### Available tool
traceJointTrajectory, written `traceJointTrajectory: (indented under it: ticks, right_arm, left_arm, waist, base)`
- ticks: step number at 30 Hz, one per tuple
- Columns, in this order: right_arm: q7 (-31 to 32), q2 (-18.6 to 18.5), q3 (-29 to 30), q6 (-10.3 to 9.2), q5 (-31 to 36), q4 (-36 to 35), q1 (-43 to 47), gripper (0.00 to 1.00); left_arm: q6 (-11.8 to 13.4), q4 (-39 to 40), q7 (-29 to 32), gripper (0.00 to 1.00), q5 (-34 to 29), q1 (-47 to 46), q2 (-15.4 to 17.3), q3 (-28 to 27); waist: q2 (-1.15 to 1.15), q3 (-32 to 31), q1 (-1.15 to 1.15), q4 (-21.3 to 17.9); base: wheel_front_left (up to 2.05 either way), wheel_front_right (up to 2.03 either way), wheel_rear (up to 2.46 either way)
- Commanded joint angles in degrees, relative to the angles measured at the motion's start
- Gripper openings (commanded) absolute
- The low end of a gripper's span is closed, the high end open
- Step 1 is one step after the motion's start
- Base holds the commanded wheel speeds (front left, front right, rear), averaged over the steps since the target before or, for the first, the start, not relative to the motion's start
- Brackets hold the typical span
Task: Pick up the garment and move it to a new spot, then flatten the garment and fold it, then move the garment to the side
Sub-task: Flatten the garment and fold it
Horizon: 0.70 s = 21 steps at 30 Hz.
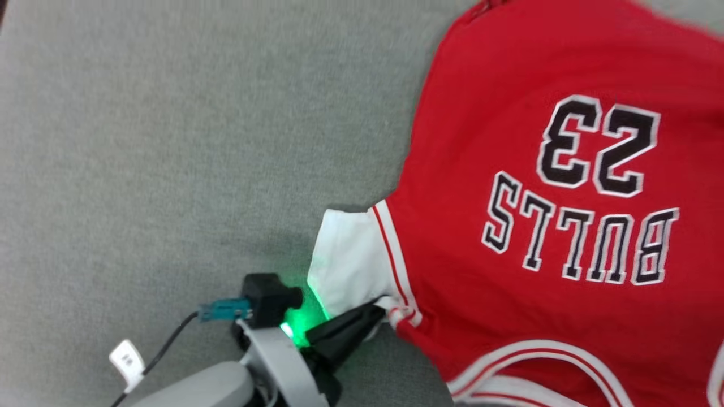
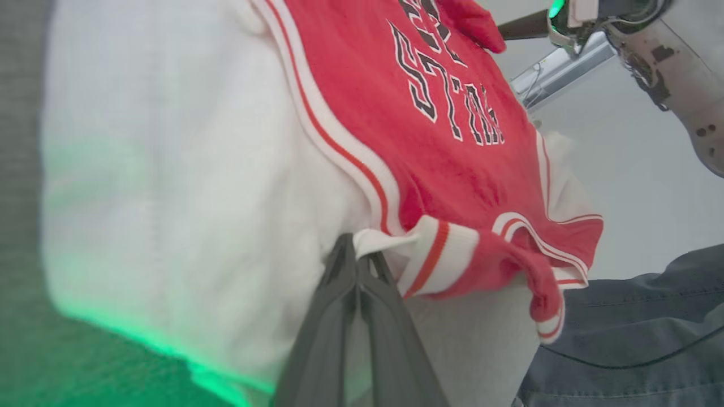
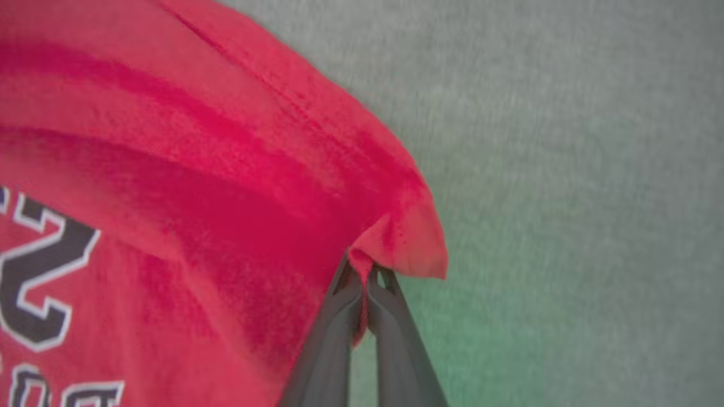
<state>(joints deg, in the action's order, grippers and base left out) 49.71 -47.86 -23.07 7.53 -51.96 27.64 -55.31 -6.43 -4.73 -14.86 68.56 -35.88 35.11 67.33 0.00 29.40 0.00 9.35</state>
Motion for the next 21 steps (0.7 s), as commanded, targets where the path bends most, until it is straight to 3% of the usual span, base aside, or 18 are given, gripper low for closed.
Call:
traceJointTrajectory:
  ticks: [1,6,10,15,21]
  right_arm:
    - [0.0,-2.4,-0.5,-0.09,-2.9,-3.9,5.3,0.00]
    - [-1.0,-8.2,0.5,-0.09,-7.9,-13.2,19.3,0.00]
    - [-3.4,-10.3,2.9,-0.09,-10.1,-18.4,30.5,0.00]
    - [-5.4,-9.9,5.8,-0.09,-11.1,-22.4,41.5,0.00]
    - [-7.0,-6.2,9.4,-0.09,-9.5,-27.3,56.3,0.00]
  left_arm:
    - [1.3,-1.9,-0.2,0.00,0.0,1.5,2.4,-1.6]
    - [2.1,0.0,-0.3,0.00,-0.1,4.8,3.3,-3.3]
    - [3.0,0.9,-0.3,0.00,-0.5,7.0,4.4,-4.5]
    - [3.5,1.7,-0.3,0.00,-0.8,8.7,4.9,-5.2]
    - [3.8,2.5,-0.2,0.00,-1.2,10.4,5.5,-6.3]
  waist:
    - [0.00,-6.0,0.00,-2.7]
    - [0.00,-9.4,0.00,-4.7]
    - [0.00,-11.1,0.00,-5.8]
    - [0.00,-12.3,0.00,-6.6]
    - [0.00,-13.4,0.00,-7.2]
  base:
    - [0.00,0.00,0.00]
    - [0.00,0.00,0.00]
    - [0.00,0.00,0.00]
    - [0.00,0.00,0.00]
    - [0.00,0.00,0.00]
